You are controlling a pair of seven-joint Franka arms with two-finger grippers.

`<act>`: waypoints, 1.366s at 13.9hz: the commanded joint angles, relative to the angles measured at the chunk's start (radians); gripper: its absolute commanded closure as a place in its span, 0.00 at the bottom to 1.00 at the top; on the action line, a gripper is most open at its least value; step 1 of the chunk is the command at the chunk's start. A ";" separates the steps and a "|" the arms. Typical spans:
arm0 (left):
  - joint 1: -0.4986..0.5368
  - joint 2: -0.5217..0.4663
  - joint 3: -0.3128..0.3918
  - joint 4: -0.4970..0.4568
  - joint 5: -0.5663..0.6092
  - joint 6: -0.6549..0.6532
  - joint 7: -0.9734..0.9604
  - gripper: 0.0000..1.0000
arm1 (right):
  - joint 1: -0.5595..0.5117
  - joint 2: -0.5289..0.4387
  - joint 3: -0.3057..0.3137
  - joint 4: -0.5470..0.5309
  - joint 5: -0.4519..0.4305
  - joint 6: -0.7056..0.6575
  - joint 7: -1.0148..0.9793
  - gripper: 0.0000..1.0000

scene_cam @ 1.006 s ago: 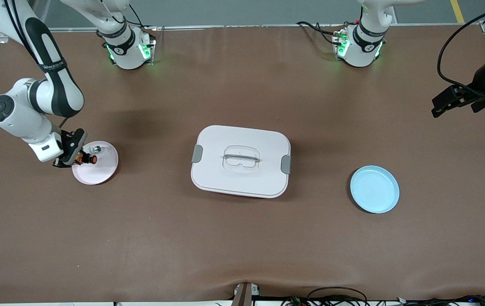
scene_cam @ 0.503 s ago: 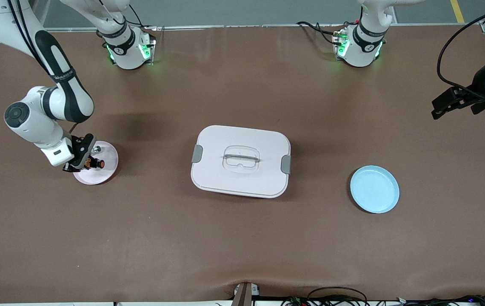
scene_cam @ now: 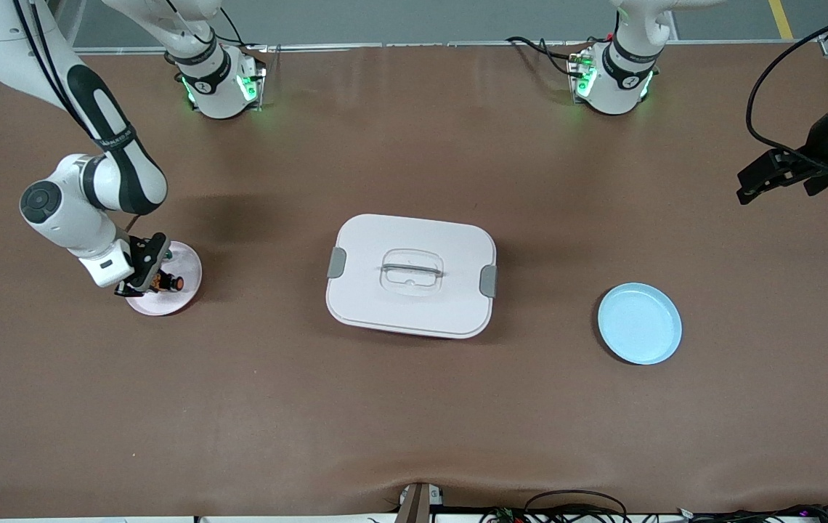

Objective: Transfer orange switch to right arm and place
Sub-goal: 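Lower the switch with the right gripper onto the pink plate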

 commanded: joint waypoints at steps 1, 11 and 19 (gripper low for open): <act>0.000 -0.018 0.008 -0.021 -0.016 0.013 0.024 0.00 | -0.001 0.008 -0.001 0.008 -0.017 0.009 -0.008 1.00; 0.000 -0.020 0.008 -0.021 -0.016 0.013 0.024 0.00 | -0.007 0.035 -0.001 0.020 -0.004 0.012 0.002 0.00; 0.000 -0.023 0.008 -0.021 -0.016 0.010 0.024 0.00 | -0.001 -0.042 0.001 0.127 -0.001 -0.299 0.111 0.00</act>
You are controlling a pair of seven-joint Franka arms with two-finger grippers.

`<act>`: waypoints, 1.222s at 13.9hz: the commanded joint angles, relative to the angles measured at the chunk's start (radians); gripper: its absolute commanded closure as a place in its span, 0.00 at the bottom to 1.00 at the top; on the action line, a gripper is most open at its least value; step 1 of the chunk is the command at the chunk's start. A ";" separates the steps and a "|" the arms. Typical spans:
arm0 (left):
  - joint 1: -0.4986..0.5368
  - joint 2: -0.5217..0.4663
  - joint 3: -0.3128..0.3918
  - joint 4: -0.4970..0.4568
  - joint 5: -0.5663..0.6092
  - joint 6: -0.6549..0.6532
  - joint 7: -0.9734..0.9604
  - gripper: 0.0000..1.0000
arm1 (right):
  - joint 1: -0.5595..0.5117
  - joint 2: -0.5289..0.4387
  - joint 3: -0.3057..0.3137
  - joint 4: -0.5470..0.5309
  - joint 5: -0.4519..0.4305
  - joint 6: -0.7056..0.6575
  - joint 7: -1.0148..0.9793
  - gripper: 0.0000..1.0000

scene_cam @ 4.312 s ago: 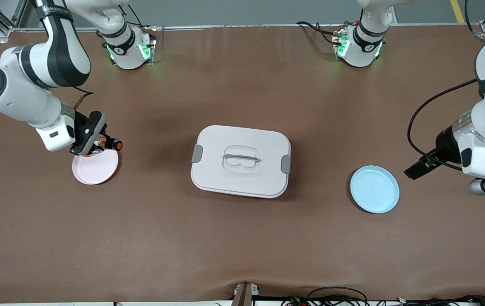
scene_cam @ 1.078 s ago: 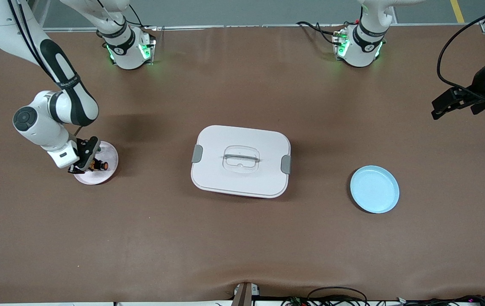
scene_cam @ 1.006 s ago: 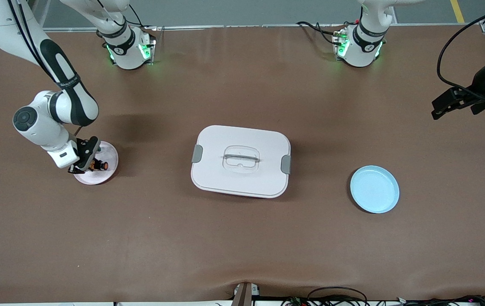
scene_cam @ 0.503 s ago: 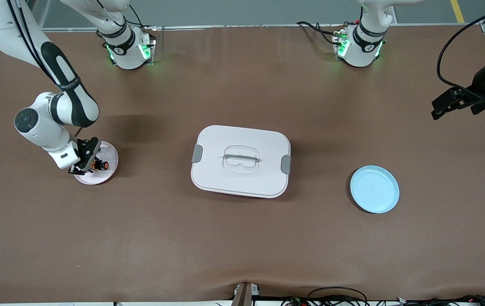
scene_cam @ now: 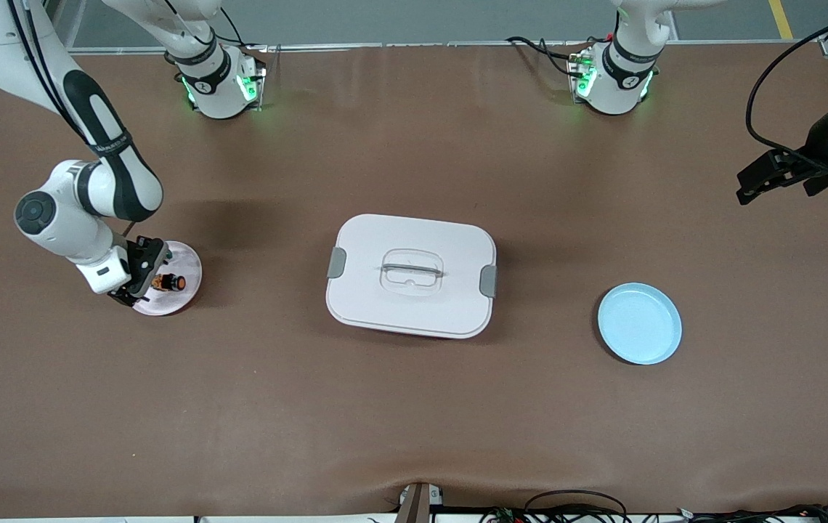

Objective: Transfer orange switch to right arm and place
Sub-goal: 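Open the right gripper and lift it away from the plate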

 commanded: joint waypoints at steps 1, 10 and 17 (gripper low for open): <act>0.000 -0.021 0.007 -0.019 -0.016 0.009 0.024 0.00 | -0.003 -0.057 0.005 0.053 -0.002 -0.161 0.093 0.00; 0.000 -0.021 0.007 -0.017 -0.016 0.011 0.024 0.00 | 0.000 -0.267 0.005 0.061 -0.002 -0.467 0.639 0.00; 0.000 -0.017 0.007 -0.017 -0.016 0.026 0.024 0.00 | -0.015 -0.339 -0.003 0.130 -0.002 -0.669 0.814 0.00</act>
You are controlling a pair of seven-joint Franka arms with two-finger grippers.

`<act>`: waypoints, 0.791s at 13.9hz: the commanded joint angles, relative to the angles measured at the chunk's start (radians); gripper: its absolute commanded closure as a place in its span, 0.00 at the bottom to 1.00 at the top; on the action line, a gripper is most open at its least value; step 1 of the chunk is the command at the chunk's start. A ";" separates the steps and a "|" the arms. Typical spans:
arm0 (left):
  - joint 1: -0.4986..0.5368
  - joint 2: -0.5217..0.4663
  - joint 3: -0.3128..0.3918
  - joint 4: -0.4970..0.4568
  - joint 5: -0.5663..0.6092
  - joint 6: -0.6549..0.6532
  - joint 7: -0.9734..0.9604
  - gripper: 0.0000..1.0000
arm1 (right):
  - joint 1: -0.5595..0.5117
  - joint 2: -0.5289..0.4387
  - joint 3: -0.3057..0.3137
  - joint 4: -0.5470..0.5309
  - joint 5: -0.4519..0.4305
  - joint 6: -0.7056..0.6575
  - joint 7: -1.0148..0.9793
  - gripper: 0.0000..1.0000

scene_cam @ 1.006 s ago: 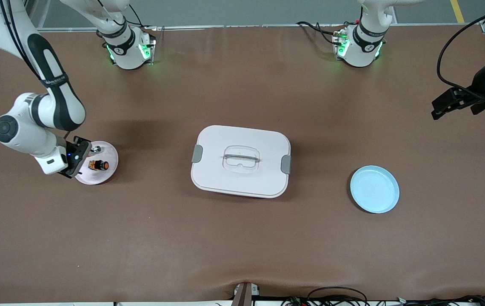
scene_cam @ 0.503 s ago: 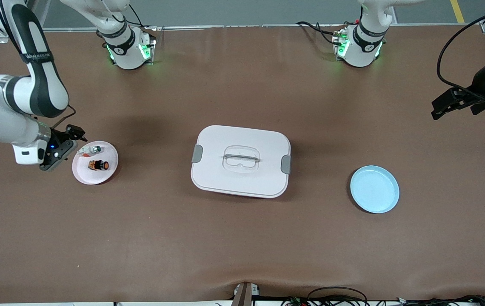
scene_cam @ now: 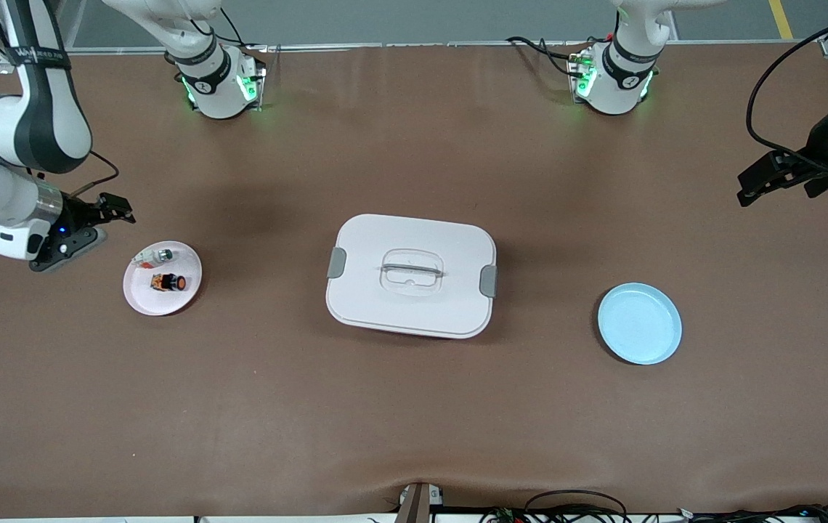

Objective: Transfer orange switch to right arm and place
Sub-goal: 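Open the right gripper and lift it away from the plate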

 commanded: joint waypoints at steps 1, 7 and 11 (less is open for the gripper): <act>0.000 -0.017 0.004 -0.016 -0.016 0.013 0.024 0.00 | -0.013 -0.019 0.004 0.056 -0.002 -0.097 0.062 0.00; 0.000 -0.017 0.004 -0.016 -0.016 0.013 0.024 0.00 | -0.013 -0.056 0.017 0.190 -0.016 -0.332 0.294 0.00; -0.002 -0.017 0.004 -0.016 -0.016 0.013 0.024 0.00 | 0.043 -0.048 0.017 0.251 -0.016 -0.347 0.421 0.00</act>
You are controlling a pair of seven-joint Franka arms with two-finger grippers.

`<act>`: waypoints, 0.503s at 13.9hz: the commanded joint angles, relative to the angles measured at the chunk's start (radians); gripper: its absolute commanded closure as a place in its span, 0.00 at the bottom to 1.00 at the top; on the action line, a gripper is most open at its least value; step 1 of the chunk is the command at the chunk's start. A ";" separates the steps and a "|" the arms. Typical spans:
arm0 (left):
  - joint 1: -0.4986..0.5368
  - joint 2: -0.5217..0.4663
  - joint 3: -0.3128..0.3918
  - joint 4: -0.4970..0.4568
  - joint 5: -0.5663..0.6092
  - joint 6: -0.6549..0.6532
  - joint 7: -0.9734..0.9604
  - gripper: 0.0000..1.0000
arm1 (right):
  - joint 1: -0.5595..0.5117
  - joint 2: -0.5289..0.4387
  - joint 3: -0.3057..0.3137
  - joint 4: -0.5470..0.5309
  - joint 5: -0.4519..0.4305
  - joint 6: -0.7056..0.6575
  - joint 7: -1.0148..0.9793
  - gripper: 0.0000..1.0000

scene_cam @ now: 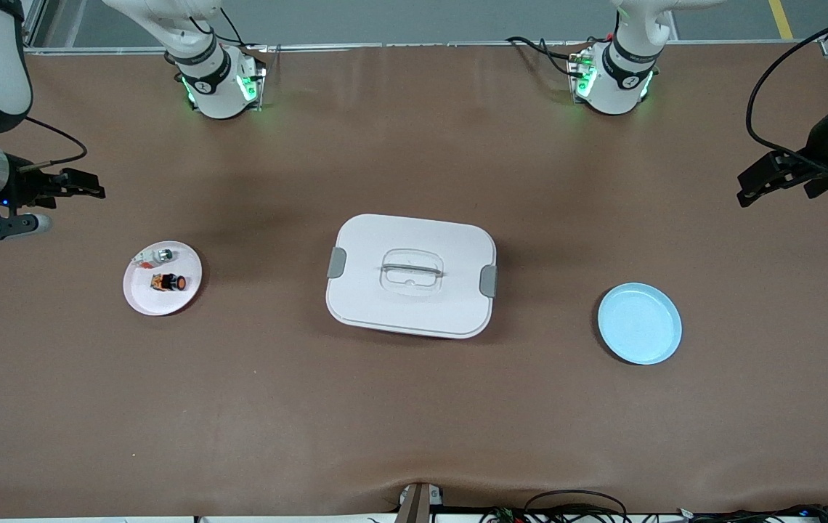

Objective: Transfer orange switch to right arm and place
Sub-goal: 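Open the right gripper and lift it away from the plate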

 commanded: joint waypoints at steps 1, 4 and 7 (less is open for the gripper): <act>0.000 -0.017 0.004 -0.015 -0.016 0.013 0.024 0.00 | 0.043 0.007 0.001 0.077 -0.015 -0.047 0.066 0.00; 0.000 -0.023 0.004 -0.015 -0.016 0.011 0.024 0.00 | 0.082 0.052 0.001 0.216 -0.012 -0.128 0.201 0.00; -0.001 -0.028 0.004 -0.017 -0.016 0.010 0.024 0.00 | 0.083 0.067 0.000 0.263 -0.015 -0.146 0.195 0.00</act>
